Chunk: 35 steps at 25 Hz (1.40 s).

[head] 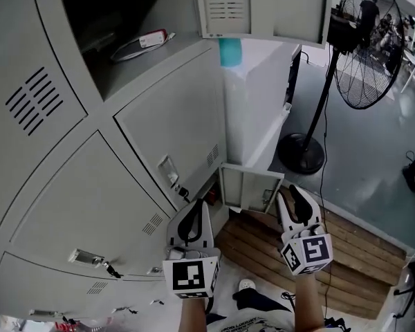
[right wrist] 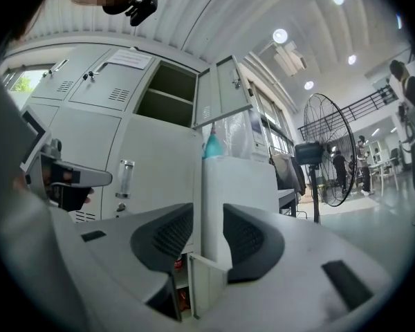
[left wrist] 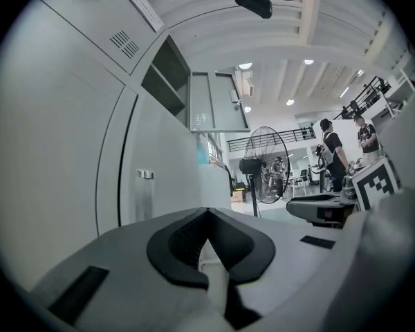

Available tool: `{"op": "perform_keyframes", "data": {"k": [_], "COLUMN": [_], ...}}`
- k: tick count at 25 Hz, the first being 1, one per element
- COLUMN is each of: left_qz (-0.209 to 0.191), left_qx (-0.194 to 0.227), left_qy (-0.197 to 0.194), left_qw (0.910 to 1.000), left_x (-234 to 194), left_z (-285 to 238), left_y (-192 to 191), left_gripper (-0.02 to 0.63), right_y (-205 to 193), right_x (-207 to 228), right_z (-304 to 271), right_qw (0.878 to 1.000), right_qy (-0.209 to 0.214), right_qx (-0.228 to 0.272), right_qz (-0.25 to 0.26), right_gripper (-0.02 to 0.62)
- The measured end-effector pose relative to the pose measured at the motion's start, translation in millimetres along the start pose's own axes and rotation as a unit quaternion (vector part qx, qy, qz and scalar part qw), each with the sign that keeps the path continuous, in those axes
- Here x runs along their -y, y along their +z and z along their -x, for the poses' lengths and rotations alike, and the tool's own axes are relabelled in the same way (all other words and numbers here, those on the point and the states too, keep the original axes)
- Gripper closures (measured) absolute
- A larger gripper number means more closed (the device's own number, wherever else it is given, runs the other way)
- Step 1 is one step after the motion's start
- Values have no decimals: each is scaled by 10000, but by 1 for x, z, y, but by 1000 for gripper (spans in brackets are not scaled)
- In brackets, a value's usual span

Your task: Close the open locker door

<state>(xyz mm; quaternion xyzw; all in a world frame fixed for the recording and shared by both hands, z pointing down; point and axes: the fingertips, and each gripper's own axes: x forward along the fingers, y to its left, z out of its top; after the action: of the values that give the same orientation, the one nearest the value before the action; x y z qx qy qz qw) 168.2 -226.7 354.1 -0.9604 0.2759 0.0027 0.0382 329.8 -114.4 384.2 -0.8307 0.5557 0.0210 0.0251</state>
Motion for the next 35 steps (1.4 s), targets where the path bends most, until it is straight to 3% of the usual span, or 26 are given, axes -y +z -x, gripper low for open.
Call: {"op": "perform_keyframes", "data": {"k": [11, 13, 16, 35], "left_qz": [-2, 0, -8, 48], "left_qx": [-156, -184, -260, -739], "left_qy": [-158, -208, -270, -165], "left_qw": [9998, 9996, 9993, 9971], "left_x": [39, 46, 55, 49], "left_z": [-67, -77, -90, -106], "left_y": [-17, -22, -30, -84], "left_gripper": [606, 606, 606, 606], "right_y": [-38, -48, -66, -174], "right_x": [68, 78, 89, 113], "right_z": [-32, -38, -46, -93], "right_qw": [9993, 9988, 9979, 9854], "right_qy": [-80, -54, -42, 585], "right_qx": [-354, -451, -617, -1520], "right_qz": [-104, -164, -172, 500], "right_gripper": [460, 387, 387, 387]}}
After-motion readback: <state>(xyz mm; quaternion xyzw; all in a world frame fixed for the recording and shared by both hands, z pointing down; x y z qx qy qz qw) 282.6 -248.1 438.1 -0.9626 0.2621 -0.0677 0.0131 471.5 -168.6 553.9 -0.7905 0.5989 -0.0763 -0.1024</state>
